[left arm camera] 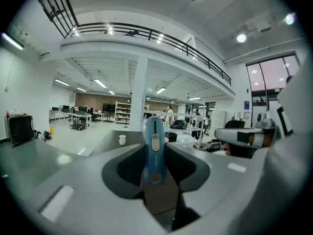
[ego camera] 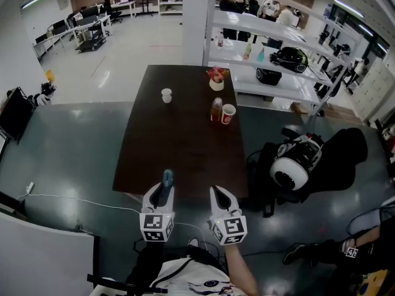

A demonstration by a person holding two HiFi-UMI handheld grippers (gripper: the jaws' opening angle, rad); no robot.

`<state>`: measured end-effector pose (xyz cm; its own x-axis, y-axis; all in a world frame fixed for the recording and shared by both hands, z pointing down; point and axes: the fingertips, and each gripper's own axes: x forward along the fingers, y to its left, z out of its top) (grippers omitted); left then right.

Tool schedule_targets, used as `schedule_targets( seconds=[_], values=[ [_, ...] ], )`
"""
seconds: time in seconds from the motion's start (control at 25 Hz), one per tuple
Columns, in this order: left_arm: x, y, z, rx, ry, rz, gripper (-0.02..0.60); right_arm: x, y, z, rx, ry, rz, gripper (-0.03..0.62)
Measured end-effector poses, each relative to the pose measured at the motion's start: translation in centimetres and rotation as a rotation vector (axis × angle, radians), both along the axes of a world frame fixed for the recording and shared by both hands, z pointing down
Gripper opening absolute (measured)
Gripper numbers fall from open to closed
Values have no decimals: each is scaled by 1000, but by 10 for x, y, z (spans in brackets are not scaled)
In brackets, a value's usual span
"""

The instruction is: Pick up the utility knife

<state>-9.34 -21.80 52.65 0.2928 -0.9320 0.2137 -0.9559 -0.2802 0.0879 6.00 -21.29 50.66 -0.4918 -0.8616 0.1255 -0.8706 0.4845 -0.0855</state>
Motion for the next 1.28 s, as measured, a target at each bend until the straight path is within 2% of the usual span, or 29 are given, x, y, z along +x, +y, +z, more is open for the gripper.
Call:
schedule_targets(
  seconds=[0.6, 0.88, 1.08, 1.28],
  values=[
    [-41, 75, 4, -8, 18, 44, 126, -47, 67, -1, -1, 34, 17, 2],
    [-60, 120, 17, -34, 44, 38, 126, -63, 105, 3, -1, 61, 16, 2],
    [-56, 140, 23, -52, 48, 47, 126, -68, 126, 4, -4, 70, 7, 2],
    [-46, 147, 9, -17, 34, 57, 126, -65, 136, -11, 36, 61, 0, 2]
  ],
)
